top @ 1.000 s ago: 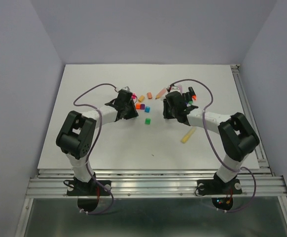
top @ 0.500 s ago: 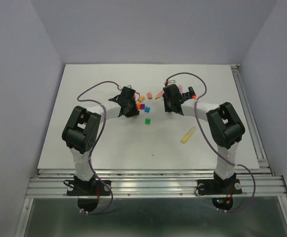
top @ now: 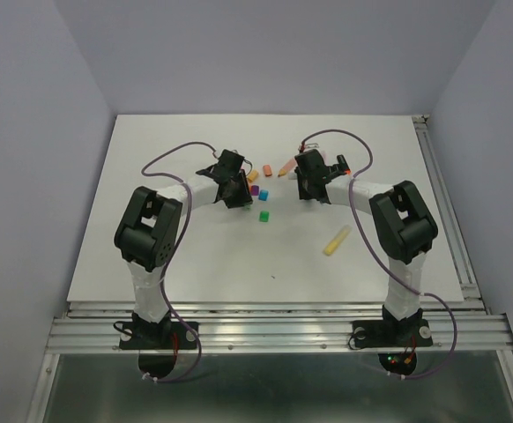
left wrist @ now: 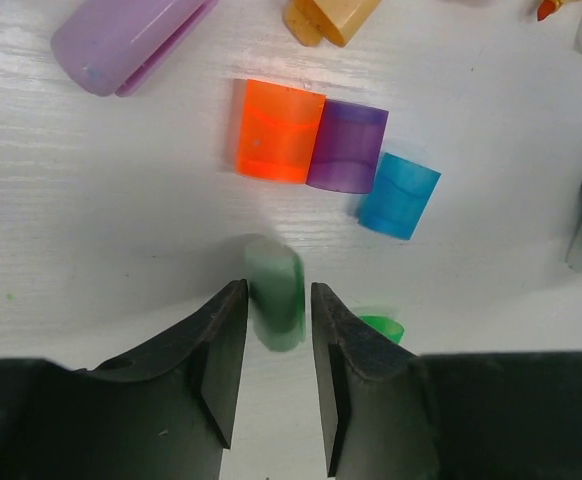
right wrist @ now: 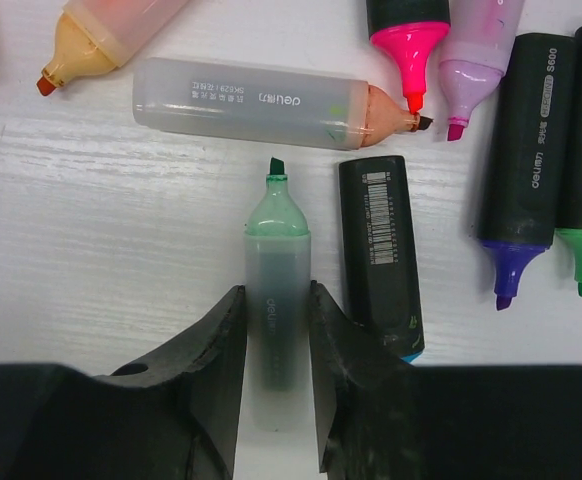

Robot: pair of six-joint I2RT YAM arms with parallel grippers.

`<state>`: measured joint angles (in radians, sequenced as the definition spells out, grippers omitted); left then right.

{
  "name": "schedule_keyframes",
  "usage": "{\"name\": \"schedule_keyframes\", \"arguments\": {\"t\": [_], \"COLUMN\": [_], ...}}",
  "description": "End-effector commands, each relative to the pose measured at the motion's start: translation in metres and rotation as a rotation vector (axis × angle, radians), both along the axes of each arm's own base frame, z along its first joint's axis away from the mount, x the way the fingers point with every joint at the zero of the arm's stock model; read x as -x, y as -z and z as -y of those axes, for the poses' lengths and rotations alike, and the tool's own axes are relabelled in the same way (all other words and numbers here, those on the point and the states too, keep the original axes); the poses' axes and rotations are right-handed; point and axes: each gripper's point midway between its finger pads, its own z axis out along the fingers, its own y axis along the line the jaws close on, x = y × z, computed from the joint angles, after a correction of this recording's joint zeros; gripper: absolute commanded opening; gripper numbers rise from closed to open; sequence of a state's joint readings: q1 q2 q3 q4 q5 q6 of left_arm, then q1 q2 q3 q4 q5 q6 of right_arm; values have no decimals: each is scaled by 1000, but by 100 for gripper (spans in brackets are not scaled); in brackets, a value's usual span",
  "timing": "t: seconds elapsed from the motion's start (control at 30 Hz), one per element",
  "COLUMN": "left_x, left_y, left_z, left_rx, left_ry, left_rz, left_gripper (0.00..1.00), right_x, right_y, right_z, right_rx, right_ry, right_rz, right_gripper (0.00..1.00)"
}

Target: Open the pen caps

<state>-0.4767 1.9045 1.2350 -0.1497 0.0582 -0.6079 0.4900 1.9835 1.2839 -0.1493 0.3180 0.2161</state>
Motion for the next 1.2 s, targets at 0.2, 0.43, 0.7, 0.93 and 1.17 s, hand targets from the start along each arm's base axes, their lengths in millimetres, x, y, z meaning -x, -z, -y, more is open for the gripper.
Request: {"name": "schedule_keyframes", "arguments": {"t": [0.2, 0.43, 0.7, 0.93, 1.17], "left_x": [1, 10, 44, 80, 102], "left_y": [-21, -64, -154, -222, -241], "left_z": [10, 12, 11, -16, -45], "left_rx": [35, 98, 262, 356, 378], "left_ry": [45, 98, 155, 110, 32], "left_rz": [15, 119, 347, 585, 727], "left_gripper": [47, 80, 91, 99, 99], "right_x": [-17, 13, 83, 144, 165], "right_y": [-77, -134, -163, -133, -83], "right_z": [-16, -9, 43, 91, 104], "right_rx": [-128, -248, -361, -431, -364], "right_ry": [-32, -16, 161, 416, 531], "right_rz": [151, 236, 334, 300, 153], "right_gripper": [51, 72, 100, 100, 100]}}
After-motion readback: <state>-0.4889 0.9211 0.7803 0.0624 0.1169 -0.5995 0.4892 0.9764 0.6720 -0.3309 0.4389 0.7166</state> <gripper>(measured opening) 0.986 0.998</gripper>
